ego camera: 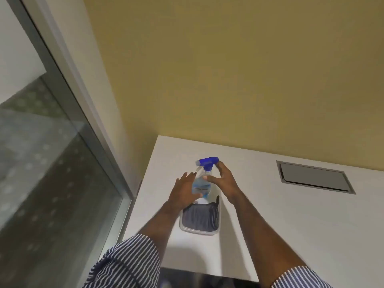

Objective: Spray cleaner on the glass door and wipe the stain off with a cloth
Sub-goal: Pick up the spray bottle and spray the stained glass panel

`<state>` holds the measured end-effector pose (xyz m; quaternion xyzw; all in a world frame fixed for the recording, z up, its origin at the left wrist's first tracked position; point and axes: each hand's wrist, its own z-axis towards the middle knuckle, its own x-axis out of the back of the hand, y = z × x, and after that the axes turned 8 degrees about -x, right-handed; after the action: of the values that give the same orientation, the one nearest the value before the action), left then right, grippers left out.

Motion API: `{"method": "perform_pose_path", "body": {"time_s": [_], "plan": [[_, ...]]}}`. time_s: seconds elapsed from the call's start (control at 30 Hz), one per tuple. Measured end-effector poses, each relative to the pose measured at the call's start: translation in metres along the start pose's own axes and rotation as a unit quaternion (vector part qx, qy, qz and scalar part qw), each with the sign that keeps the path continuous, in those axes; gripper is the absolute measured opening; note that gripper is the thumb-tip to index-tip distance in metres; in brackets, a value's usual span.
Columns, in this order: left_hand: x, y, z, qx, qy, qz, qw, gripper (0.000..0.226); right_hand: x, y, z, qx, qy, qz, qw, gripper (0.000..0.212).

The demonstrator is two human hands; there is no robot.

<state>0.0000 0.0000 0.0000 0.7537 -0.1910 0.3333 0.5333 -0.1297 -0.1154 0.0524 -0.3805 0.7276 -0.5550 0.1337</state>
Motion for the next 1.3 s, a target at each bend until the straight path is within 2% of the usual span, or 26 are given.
{"method": "perform_pose_path", "body": {"time_s": [0.1,0.3,0.5,0.67,0.87,0.93,1.0,1.13,1.3], "plan": [[-0.004,-0.007,0.008,-0.013,-0.002,-0.010,1.000,0.081,-0.005,0.002,0.012,-0.020,-0.033,0.014,0.999,0.052],[-0.008,-0.012,0.023,0.005,0.014,-0.009,1.000,0.067,-0.012,-0.002,0.033,-0.039,-0.052,0.073,0.995,0.045],[-0.007,-0.015,0.027,0.005,0.085,-0.038,0.996,0.053,-0.020,-0.006,0.045,-0.040,-0.076,0.091,0.992,0.034],[-0.004,-0.018,0.033,0.032,0.067,-0.043,0.996,0.059,-0.029,-0.005,0.049,-0.049,-0.036,0.112,0.992,0.041],[0.009,-0.014,0.039,0.028,0.067,-0.040,0.997,0.061,-0.024,-0.030,0.044,-0.016,-0.022,0.146,0.989,0.027],[0.016,-0.008,0.040,0.013,0.070,-0.048,0.996,0.061,-0.020,-0.042,0.041,0.001,-0.017,0.143,0.990,0.035],[0.022,-0.001,0.040,-0.005,0.082,-0.069,0.994,0.059,-0.014,-0.054,0.038,0.019,-0.014,0.153,0.988,0.041],[0.034,0.013,0.030,-0.048,0.100,-0.165,0.980,0.050,0.000,-0.084,0.027,0.060,-0.016,0.180,0.982,0.027],[0.048,0.035,0.010,-0.091,0.140,-0.289,0.943,0.032,0.014,-0.125,0.001,0.102,-0.025,0.210,0.972,0.019]]}}
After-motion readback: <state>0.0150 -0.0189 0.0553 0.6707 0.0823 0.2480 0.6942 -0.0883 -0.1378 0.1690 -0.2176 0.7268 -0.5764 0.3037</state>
